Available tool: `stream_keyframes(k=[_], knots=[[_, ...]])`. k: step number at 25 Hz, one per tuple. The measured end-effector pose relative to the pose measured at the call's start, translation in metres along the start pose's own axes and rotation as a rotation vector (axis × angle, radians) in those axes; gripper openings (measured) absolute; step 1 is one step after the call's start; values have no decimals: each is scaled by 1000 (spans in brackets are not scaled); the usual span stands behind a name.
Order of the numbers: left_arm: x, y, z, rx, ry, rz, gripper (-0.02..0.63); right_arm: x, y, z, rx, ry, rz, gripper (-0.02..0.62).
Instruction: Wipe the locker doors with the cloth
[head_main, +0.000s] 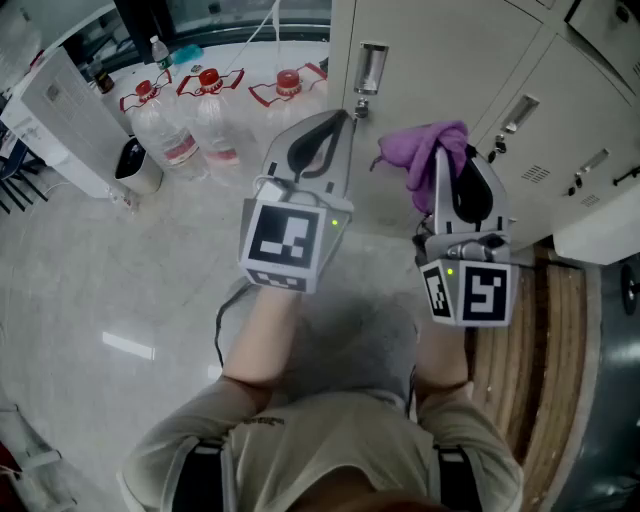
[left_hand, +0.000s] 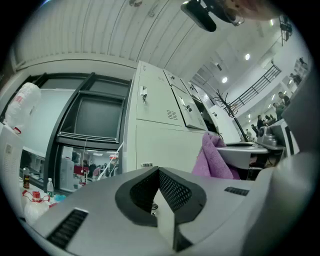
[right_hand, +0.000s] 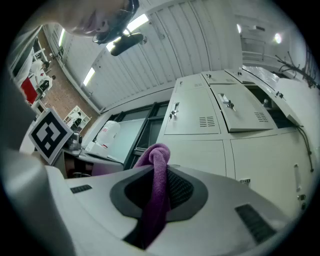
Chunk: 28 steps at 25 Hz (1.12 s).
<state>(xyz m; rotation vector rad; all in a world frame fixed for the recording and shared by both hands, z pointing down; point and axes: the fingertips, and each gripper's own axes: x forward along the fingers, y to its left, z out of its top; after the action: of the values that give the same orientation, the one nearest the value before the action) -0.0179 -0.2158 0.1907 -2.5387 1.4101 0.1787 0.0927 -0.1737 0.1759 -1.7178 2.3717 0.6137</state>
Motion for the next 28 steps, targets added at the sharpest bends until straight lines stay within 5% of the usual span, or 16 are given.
stream_keyframes(k=[28], knots=[[1,12,-2,-15,8,0,2,32,9,13,-25,-51,36,52]])
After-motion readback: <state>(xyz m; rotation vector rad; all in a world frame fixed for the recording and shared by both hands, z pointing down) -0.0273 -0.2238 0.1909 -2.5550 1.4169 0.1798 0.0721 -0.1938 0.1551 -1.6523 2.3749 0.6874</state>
